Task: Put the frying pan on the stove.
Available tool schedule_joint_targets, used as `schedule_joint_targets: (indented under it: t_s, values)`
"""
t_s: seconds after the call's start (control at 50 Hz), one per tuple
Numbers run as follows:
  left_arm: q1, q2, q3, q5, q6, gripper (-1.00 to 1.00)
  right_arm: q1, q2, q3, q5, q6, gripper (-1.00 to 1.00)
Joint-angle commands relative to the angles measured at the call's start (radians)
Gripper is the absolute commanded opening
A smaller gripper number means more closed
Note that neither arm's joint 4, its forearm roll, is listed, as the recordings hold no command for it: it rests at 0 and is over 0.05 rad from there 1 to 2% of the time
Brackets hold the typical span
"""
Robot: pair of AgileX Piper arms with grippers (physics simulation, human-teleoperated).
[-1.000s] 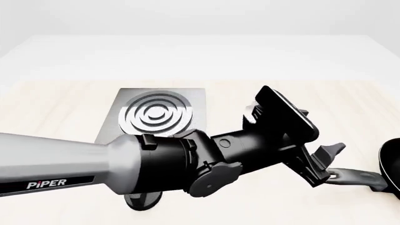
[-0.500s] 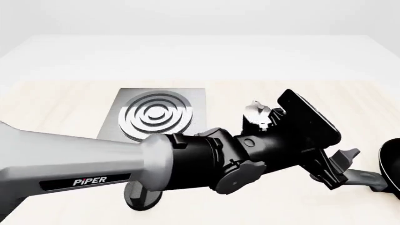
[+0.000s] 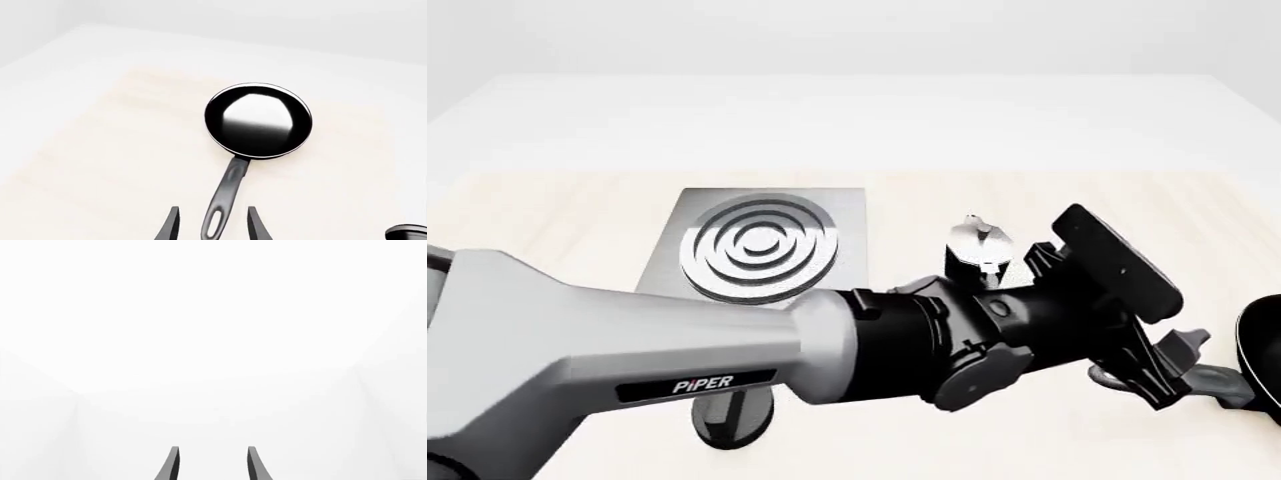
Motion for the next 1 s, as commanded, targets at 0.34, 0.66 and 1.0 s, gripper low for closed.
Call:
schedule_joint_targets:
  t_s: [0.34, 0.66, 1.0]
  values:
    - [-0.017, 0.132, -0.191, 0.119, 0.009, 1.0, -0.017, 0.0, -0.021, 0.026, 0.006, 1.0]
    - [-0.012, 0.199, -0.28, 0.178, 0.018, 1.0, -0.021, 0.0, -0.022, 0.029, 0.011, 1.0]
    - [-0.007, 0.26, -0.361, 0.232, 0.022, 1.0, -0.025, 0.0, -0.022, 0.028, 0.013, 1.0]
